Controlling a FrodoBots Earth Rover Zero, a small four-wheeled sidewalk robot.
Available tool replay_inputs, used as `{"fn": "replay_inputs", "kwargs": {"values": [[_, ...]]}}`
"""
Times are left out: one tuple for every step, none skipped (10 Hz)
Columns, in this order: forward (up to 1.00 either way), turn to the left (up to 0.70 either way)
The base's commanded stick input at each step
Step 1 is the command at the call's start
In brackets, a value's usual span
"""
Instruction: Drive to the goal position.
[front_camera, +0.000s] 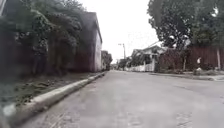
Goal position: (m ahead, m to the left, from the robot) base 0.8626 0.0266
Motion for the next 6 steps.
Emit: {"fn": "replay_inputs", "kwargs": {"values": [[0.85,0.00],[0.85,0.00],[0.85,0.00],[0.85,0.00],[0.85,0.00],[0.85,0.00]]}}
